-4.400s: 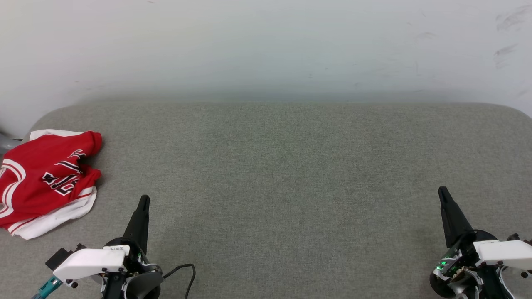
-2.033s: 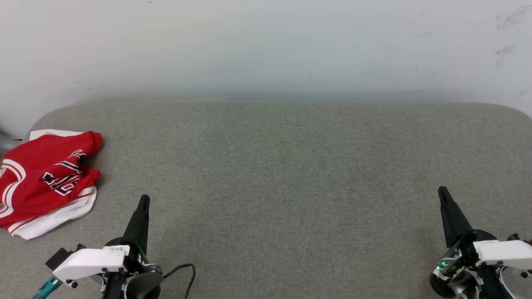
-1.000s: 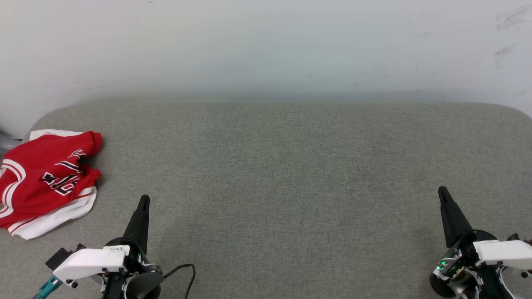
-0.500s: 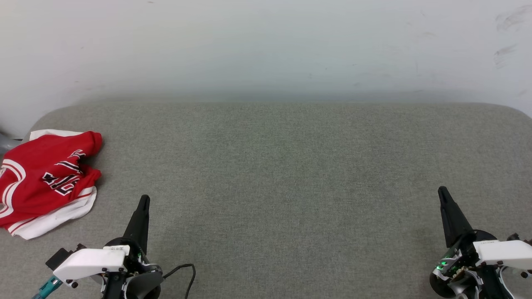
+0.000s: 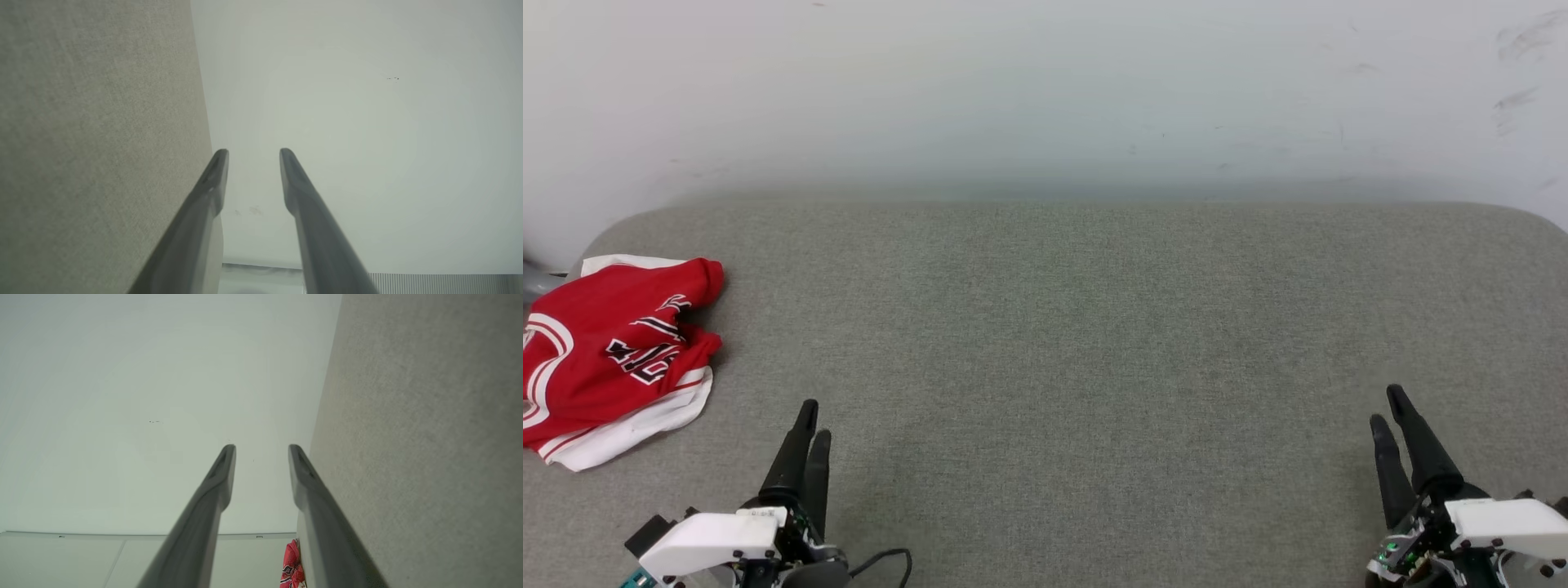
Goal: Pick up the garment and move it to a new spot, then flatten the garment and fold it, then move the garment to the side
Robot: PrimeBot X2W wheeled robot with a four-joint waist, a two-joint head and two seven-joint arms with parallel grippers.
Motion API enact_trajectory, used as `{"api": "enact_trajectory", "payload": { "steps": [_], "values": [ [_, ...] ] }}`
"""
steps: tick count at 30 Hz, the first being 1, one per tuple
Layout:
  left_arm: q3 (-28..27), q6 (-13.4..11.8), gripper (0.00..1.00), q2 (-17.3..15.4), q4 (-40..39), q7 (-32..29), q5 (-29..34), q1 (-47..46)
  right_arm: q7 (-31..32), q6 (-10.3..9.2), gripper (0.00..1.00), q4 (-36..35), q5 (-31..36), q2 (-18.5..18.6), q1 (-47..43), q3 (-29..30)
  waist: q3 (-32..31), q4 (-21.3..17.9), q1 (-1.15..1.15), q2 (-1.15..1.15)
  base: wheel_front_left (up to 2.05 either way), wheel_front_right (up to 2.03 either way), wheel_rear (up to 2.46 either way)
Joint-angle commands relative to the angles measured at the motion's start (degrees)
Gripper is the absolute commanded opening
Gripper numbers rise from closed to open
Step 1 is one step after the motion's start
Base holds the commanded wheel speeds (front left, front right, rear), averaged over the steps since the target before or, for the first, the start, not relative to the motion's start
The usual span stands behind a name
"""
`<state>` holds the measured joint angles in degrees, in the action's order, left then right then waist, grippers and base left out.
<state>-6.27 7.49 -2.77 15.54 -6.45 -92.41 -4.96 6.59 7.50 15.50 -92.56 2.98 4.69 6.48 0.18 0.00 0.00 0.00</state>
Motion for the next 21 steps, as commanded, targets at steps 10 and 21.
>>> {"api": "enact_trajectory", "payload": {
  "steps": [10,21],
  "values": [
    [-0.12,-0.01,1.0,-0.01,-1.28,2.85,4.49,0.39,-2.87,0.0,1.0,-1.03,5.34,-0.01,-0.7,0.3,0.07,0.03,0.0,0.0,0.0,0.0,0.0],
    [0.45,-3.12,1.0,-0.03,-5.7,5.71,17.17,0.21,-5.75,0.0,1.0,-5.33,18.69,-0.03,-1.23,0.86,0.24,0.13,0.0,0.0,0.0,0.0,0.0]
  ]
}}
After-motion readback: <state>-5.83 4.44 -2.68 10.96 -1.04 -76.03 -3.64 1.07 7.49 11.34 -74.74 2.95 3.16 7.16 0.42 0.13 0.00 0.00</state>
